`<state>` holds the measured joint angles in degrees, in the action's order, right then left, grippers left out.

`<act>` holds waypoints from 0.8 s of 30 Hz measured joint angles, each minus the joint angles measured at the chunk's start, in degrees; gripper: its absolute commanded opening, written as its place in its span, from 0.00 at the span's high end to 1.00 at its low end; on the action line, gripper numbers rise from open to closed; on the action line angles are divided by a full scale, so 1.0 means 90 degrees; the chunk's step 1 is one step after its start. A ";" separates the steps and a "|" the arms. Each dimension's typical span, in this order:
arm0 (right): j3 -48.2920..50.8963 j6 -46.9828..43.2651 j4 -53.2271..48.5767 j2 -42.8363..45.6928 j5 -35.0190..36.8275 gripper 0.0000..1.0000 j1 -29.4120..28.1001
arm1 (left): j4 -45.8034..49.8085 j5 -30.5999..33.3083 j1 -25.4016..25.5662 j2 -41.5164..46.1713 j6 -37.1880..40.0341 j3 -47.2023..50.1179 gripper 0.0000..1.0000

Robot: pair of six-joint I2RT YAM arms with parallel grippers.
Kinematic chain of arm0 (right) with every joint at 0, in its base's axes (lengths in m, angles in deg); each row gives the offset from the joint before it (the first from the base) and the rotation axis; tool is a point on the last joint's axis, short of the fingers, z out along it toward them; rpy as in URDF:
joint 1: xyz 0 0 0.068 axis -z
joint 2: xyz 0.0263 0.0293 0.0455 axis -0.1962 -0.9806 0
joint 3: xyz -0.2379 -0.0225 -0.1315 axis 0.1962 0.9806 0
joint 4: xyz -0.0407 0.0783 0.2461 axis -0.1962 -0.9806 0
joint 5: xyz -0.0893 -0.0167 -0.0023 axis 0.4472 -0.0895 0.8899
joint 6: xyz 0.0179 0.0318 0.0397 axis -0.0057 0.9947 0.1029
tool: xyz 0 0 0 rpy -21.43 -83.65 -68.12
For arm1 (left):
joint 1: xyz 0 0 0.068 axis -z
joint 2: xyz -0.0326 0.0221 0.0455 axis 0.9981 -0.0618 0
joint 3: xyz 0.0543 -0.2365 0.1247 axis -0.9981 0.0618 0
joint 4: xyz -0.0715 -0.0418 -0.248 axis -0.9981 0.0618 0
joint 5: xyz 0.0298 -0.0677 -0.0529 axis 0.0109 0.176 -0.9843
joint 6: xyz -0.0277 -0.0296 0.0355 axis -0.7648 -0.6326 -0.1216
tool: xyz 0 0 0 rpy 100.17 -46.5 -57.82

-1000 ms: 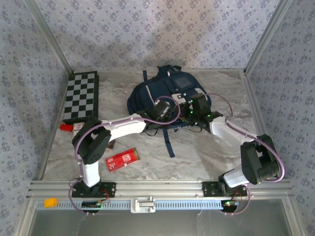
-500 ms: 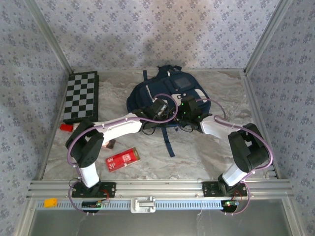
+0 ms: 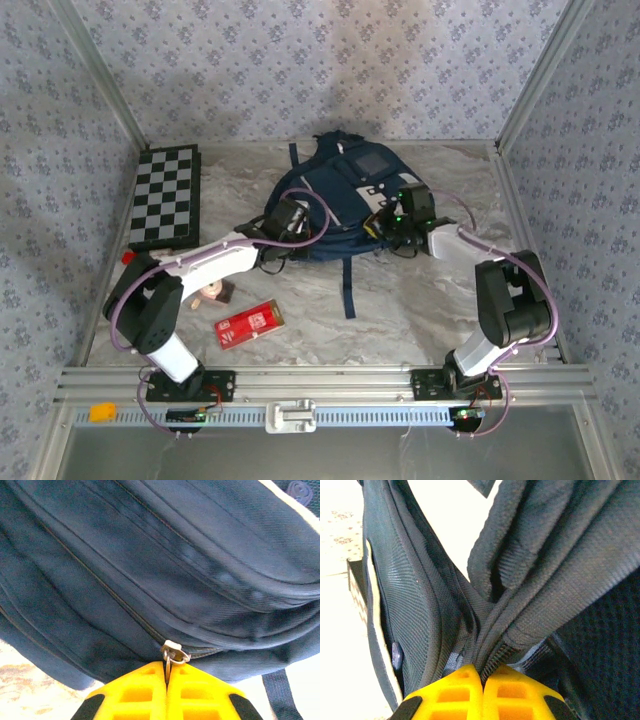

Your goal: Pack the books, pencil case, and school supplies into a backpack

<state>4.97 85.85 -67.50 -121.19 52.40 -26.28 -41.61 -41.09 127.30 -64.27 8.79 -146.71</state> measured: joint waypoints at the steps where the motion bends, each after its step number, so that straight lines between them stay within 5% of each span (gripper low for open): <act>1: -0.0090 -0.0138 -0.0134 -0.0012 -0.0131 1.00 0.0129 | -0.0053 -0.0092 0.0010 0.0012 0.0034 0.0015 1.00; 6: -0.1095 -0.0894 -0.0991 -0.0571 -0.0622 0.97 0.0665 | -0.0437 -0.0529 0.0406 0.0000 -0.0080 0.0083 1.00; 13: -0.1892 -0.1430 -0.1251 -0.1037 -0.0651 0.57 0.0981 | -0.0529 -0.0493 0.1290 -0.0648 -0.0481 -0.0629 1.00; 18: -0.0896 -0.1314 -0.1054 0.0019 -0.0680 0.44 0.0833 | -0.0522 -0.0600 0.1183 -0.0852 -0.0622 -0.0799 1.00; 24: 0.0522 -0.0673 -0.0542 0.1086 -0.0532 0.48 0.0005 | -0.0520 -0.0644 0.1178 -0.0889 -0.0627 -0.0826 1.00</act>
<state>9.67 79.80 -72.37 -111.42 47.62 -26.23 -46.28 -46.88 137.90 -72.27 3.15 -154.14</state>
